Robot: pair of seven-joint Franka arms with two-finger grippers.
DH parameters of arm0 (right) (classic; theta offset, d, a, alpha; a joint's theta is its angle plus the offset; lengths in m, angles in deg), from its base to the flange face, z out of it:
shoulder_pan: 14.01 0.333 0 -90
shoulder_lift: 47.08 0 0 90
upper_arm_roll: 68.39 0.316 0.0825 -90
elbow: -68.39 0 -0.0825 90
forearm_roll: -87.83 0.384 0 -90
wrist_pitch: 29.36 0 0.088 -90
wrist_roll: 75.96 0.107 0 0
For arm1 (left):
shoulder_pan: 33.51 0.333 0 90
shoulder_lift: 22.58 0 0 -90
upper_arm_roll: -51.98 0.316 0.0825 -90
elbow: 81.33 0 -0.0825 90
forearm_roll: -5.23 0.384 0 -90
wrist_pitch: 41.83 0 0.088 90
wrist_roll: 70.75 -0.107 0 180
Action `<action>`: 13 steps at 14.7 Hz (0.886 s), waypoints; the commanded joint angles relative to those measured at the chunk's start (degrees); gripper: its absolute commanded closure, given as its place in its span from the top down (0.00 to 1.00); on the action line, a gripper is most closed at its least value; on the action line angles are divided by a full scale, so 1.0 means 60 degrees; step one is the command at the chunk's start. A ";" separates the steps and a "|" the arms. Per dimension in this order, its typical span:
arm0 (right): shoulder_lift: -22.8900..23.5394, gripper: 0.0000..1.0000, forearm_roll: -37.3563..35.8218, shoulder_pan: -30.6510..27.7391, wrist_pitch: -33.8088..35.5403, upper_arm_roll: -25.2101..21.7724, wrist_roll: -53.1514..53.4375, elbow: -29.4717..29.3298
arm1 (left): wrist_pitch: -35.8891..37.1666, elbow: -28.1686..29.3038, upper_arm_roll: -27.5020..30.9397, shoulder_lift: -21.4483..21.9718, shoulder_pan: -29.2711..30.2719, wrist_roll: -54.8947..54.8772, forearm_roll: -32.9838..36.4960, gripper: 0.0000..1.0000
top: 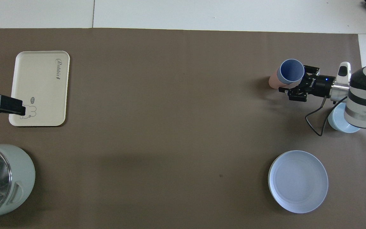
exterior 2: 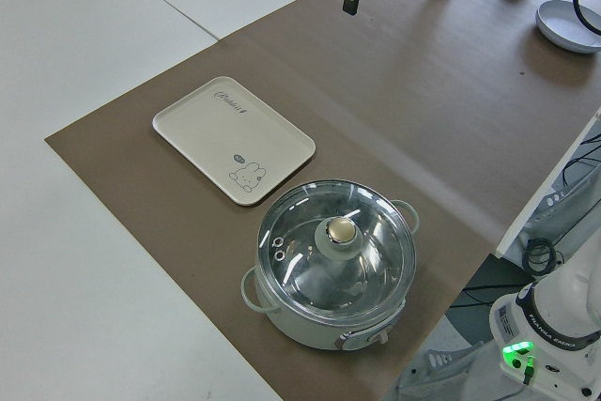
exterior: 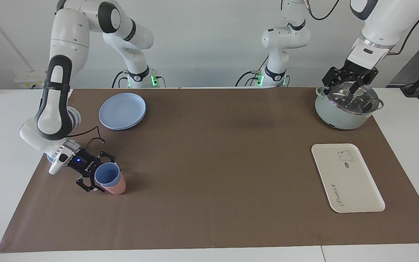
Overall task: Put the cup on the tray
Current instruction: 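Close the right gripper on the rim of the nested cups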
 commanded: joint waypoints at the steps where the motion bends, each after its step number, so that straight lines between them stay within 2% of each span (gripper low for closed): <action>1: -0.0252 1.00 0.0490 0.0144 -0.0223 -0.0003 -0.0362 0.0380 | -0.0001 0.0224 -0.0057 0.0232 0.0118 -0.0079 0.0061 1.00; 8: -0.0252 1.00 0.0945 0.0350 -0.0458 0.0012 -0.0494 0.0439 | -0.0001 0.0224 -0.0057 0.0232 0.0103 -0.0079 0.0061 1.00; 9: -0.0252 0.95 0.0959 0.0350 -0.0472 -0.0002 -0.0494 0.0424 | -0.0001 0.0224 -0.0057 0.0232 0.0103 -0.0079 0.0061 1.00; 10: -0.0237 0.43 0.0974 0.0335 -0.0530 0.0012 -0.0581 0.0395 | -0.0001 0.0224 -0.0057 0.0232 0.0118 -0.0079 0.0061 1.00; 11: -0.0237 0.00 0.1163 0.0349 -0.0560 -0.0002 -0.0727 0.0409 | -0.0001 0.0224 -0.0043 0.0232 0.0118 -0.0079 0.0061 1.00; 13: -0.0252 0.00 0.1398 0.0335 -0.0648 -0.0003 -0.0714 0.0424 | -0.0001 0.0224 -0.0043 0.0232 0.0118 -0.0079 0.0061 1.00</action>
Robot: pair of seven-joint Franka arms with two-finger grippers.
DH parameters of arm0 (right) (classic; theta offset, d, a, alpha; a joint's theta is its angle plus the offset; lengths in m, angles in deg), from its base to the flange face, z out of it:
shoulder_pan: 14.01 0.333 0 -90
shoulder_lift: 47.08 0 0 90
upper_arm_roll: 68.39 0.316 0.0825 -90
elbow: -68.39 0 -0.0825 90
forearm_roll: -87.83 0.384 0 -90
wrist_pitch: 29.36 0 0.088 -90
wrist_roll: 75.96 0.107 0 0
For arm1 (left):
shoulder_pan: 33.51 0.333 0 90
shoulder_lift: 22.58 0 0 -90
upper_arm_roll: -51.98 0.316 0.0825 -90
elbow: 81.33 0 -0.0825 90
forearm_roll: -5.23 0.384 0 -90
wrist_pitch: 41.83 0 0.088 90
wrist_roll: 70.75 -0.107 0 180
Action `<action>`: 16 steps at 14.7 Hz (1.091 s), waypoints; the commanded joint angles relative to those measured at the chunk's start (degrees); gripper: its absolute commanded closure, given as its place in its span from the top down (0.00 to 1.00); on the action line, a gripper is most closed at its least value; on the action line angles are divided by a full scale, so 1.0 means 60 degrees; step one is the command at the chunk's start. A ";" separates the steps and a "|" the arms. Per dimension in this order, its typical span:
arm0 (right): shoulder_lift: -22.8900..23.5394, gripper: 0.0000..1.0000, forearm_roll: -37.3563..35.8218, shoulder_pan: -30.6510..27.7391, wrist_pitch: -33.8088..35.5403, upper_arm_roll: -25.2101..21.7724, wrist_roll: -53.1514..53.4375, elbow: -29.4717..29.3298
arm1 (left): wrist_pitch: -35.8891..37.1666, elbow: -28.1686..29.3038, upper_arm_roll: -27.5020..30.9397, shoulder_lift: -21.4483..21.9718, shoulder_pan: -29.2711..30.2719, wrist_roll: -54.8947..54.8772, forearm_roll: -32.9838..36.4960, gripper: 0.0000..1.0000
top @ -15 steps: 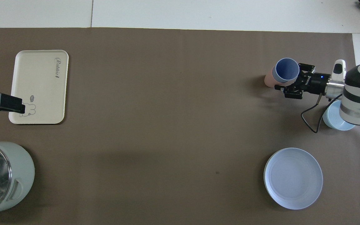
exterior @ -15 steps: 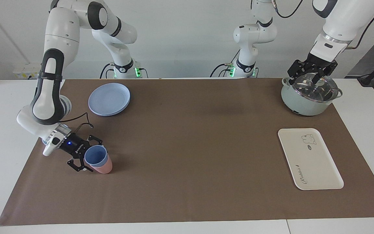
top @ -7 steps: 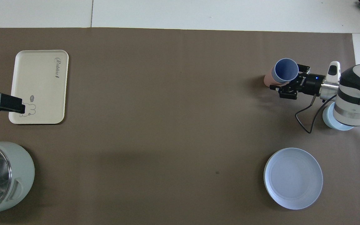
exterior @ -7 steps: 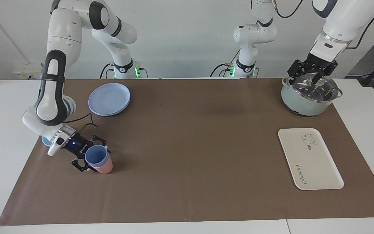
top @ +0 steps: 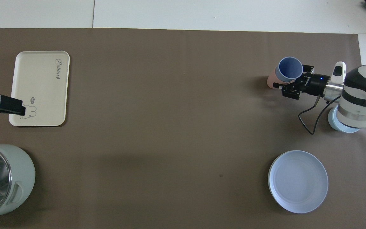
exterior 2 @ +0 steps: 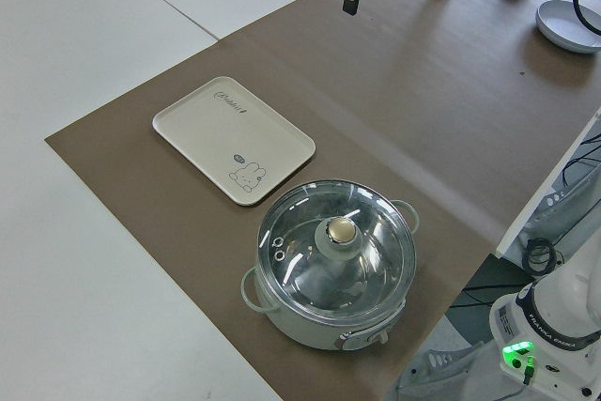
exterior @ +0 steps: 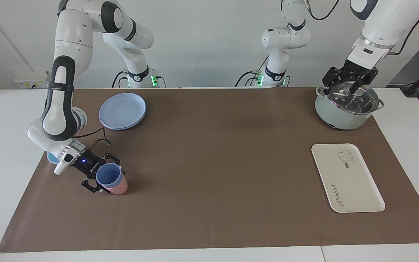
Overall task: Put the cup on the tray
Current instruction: 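Close the right gripper on the rim of the nested cups, then lift the cups with the right gripper while the left gripper reaches in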
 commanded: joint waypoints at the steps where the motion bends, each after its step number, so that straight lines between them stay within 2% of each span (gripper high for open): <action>1: -0.0232 0.00 0.0480 -0.0007 -0.0178 0.0024 -0.0345 0.0251 | -0.0001 0.0224 -0.0057 0.0233 0.0103 -0.0079 0.0061 1.00; 6: -0.0363 0.00 0.0422 0.0022 -0.0309 0.0141 0.0677 -0.0232 | -0.0088 0.0224 -0.0087 0.0233 -0.0014 -0.0050 0.0061 1.00; 9: -0.1020 0.00 0.0232 0.0678 -0.1477 0.0214 0.2285 -0.0276 | -0.0088 0.0239 -0.0116 0.0233 -0.0028 -0.0138 0.0061 1.00; 13: -0.1535 0.00 -0.0879 0.2025 -0.3323 0.0200 0.5156 -0.0276 | -0.0205 0.0239 -0.0101 0.0218 0.0074 -0.0108 0.0061 1.00; 16: -0.1755 0.00 -0.2604 0.2715 -0.4000 0.0156 0.7557 -0.0276 | -0.0746 0.0210 -0.0102 0.0145 0.0089 0.0270 -0.0435 1.00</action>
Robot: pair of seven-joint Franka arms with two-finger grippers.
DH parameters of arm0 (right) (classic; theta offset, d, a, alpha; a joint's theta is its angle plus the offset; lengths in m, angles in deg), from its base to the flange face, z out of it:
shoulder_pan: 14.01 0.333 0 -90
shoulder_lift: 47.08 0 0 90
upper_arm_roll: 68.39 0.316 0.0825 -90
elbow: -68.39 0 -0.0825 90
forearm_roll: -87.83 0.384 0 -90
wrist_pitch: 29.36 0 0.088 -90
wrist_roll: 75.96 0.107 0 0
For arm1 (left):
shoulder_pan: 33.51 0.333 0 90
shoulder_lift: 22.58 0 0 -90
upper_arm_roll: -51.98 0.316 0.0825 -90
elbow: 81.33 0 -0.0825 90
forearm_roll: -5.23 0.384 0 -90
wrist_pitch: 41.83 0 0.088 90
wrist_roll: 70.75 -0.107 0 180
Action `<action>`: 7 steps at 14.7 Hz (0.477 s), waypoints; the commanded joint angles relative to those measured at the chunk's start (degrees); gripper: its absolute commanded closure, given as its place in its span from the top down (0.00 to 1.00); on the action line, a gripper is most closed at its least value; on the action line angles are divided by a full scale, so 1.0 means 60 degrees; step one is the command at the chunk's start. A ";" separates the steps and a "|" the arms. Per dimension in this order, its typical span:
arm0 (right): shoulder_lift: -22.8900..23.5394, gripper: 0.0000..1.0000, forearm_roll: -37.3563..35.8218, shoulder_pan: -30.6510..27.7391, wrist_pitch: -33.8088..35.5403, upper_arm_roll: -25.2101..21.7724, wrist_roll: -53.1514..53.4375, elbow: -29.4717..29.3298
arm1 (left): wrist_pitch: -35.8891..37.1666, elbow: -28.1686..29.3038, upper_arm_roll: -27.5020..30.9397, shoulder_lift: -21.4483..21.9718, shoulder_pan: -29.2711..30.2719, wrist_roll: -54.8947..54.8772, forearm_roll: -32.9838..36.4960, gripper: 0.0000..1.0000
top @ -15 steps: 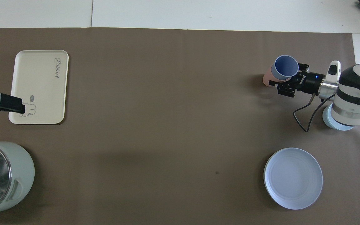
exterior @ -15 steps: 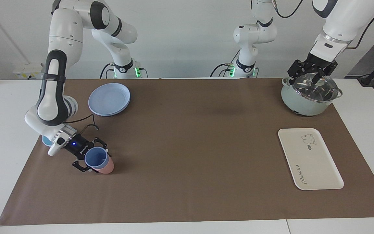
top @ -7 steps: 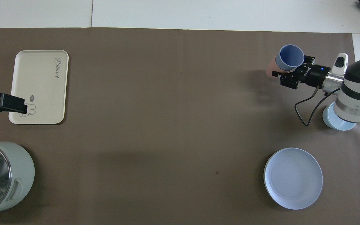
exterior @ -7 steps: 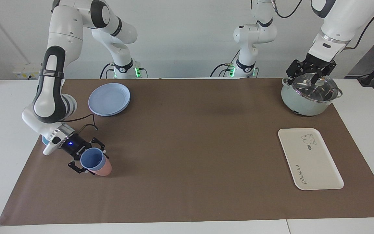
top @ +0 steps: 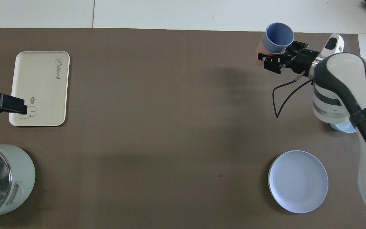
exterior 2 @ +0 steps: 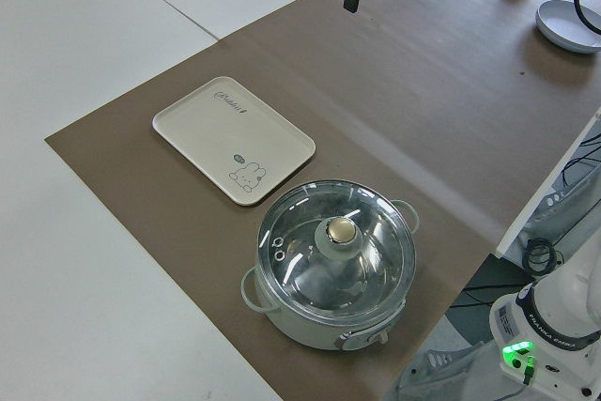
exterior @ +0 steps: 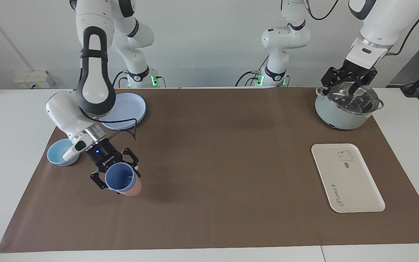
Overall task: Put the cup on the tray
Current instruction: 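Lift the cups with the right gripper while the left gripper reaches in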
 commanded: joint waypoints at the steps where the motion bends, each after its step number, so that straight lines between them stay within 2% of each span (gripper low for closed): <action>1: -0.0333 0.00 -0.1823 0.0318 -0.0261 -0.0052 0.2212 0.0126 | -0.0599 0.0152 -0.0027 0.0101 0.0106 0.0709 -0.0744 0.97; 2: -0.0378 0.00 -0.2629 0.0420 -0.0261 -0.0052 0.3047 0.0111 | -0.0702 0.0123 -0.0012 0.0057 0.0092 0.1106 -0.1154 0.92; 3: -0.0465 0.00 -0.3493 0.0566 -0.0261 -0.0052 0.3940 0.0067 | -0.0718 0.0064 -0.0012 -0.0030 0.0048 0.1255 -0.1506 0.90; 7: -0.0510 0.00 -0.6162 0.1240 -0.0319 -0.0052 0.7150 -0.0123 | -0.0732 -0.1309 -0.0085 -0.1346 -0.0434 0.3140 -0.2240 0.90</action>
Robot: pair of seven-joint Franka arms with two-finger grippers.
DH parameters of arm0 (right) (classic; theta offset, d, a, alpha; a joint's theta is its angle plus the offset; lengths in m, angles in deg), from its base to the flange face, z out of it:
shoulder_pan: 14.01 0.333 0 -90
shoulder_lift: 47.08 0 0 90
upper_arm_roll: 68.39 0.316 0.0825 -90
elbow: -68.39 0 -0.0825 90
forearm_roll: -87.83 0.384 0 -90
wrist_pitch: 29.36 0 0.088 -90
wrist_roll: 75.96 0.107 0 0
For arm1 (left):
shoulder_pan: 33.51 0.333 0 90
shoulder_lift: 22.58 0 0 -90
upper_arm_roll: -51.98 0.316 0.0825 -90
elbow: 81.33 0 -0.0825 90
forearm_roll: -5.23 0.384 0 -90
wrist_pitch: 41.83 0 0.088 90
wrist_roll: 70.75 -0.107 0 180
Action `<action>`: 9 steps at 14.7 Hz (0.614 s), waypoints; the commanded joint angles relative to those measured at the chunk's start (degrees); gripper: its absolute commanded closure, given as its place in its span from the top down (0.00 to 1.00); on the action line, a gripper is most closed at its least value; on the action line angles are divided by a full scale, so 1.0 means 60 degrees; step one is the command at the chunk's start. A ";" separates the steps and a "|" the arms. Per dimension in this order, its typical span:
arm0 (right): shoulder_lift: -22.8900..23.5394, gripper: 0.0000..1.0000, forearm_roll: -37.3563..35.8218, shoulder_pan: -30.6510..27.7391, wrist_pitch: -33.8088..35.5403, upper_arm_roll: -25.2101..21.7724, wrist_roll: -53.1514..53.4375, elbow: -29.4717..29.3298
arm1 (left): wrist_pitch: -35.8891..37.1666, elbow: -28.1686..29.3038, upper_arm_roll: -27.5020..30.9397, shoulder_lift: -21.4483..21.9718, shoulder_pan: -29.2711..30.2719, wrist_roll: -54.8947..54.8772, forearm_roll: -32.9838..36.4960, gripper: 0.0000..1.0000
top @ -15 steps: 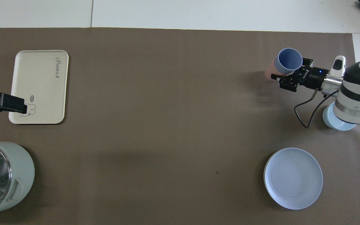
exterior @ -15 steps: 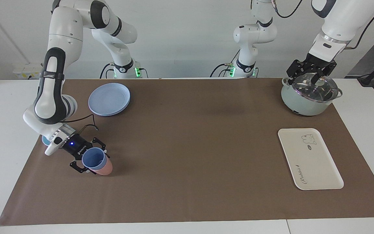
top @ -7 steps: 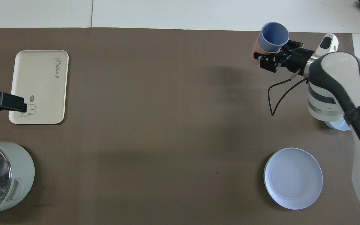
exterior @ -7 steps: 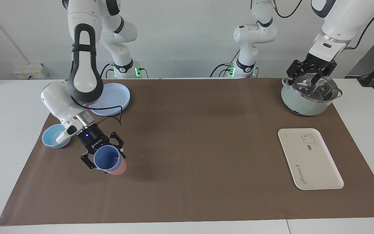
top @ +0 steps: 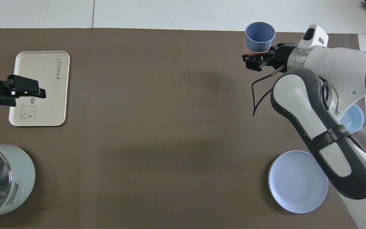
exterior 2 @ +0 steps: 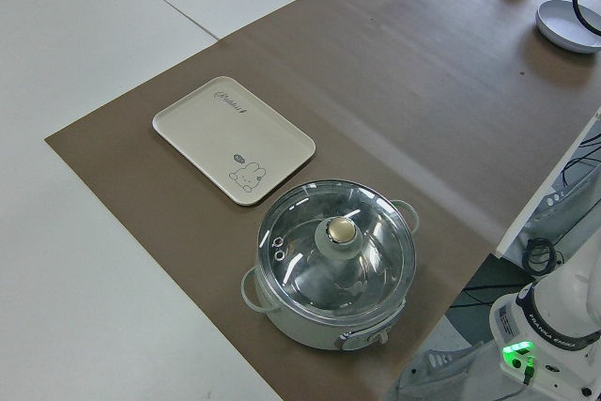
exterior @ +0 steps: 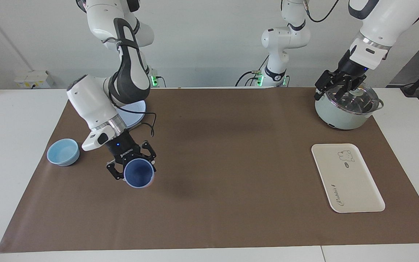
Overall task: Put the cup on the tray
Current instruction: 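Lift the cups with the right gripper while the left gripper reaches in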
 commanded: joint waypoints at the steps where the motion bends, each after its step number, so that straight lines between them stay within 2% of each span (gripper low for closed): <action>1: -0.0093 0.00 -0.1586 0.0558 -0.0257 -0.0024 0.1965 -0.0017 | -0.0057 -0.1548 0.0013 -0.1330 -0.0558 0.1618 -0.0462 0.90; 5: -0.0093 0.00 -0.3886 0.1116 -0.0273 -0.0024 0.4222 -0.0002 | -0.0861 -0.3541 -0.0002 -0.3190 -0.1613 0.4577 -0.0523 0.90; 6: -0.0093 0.00 -0.4399 0.1306 -0.0258 -0.0024 0.4749 -0.0002 | -0.1037 -0.3821 -0.0002 -0.3543 -0.1846 0.5046 -0.0523 0.89; 9: -0.0049 0.00 -0.6170 0.1848 -0.0055 -0.0024 0.6492 0.0027 | -0.2717 -0.3970 -0.0002 -0.4188 -0.2914 0.6730 -0.0523 0.83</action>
